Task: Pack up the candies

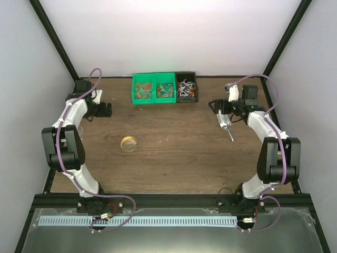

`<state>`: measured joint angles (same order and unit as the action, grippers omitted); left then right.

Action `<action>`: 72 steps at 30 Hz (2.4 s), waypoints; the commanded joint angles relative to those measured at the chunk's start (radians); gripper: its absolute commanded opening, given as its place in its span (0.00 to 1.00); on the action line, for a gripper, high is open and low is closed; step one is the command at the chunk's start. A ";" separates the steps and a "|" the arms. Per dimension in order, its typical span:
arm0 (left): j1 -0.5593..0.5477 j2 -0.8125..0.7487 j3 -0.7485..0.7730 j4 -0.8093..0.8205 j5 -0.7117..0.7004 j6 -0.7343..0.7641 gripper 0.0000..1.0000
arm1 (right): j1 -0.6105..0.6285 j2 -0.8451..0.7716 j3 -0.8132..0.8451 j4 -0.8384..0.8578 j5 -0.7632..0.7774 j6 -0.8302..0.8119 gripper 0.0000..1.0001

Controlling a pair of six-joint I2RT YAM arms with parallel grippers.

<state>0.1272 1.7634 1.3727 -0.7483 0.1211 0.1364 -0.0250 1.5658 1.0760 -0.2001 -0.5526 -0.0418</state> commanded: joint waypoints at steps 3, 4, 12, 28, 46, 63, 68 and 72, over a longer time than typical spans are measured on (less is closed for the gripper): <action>0.079 -0.033 0.036 -0.078 -0.118 0.055 1.00 | 0.016 0.007 0.056 -0.116 -0.053 -0.052 1.00; 0.101 -0.032 0.046 -0.090 -0.139 0.068 1.00 | 0.017 0.010 0.062 -0.129 -0.081 -0.064 1.00; 0.289 -0.023 0.099 -0.153 -0.230 0.178 1.00 | 0.019 0.079 0.138 -0.214 -0.220 -0.096 1.00; 0.399 0.083 0.075 -0.108 -0.304 0.318 0.83 | 0.022 0.215 0.320 -0.383 -0.309 -0.165 1.00; 0.290 0.095 -0.046 -0.155 -0.114 0.418 0.60 | 0.022 0.223 0.299 -0.409 -0.336 -0.188 1.00; -0.271 0.176 -0.025 -0.127 0.020 0.175 0.49 | 0.010 0.170 0.245 -0.438 -0.290 -0.245 1.00; -0.439 0.212 0.012 -0.104 0.025 0.107 0.49 | -0.024 0.134 0.205 -0.443 -0.281 -0.264 1.00; -0.563 0.240 0.040 -0.072 0.008 0.053 0.49 | -0.056 0.110 0.179 -0.446 -0.272 -0.279 1.00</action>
<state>-0.3416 1.9778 1.3689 -0.8555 0.1188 0.2691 -0.0502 1.7287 1.2694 -0.6304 -0.8360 -0.2893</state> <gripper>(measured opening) 0.493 0.997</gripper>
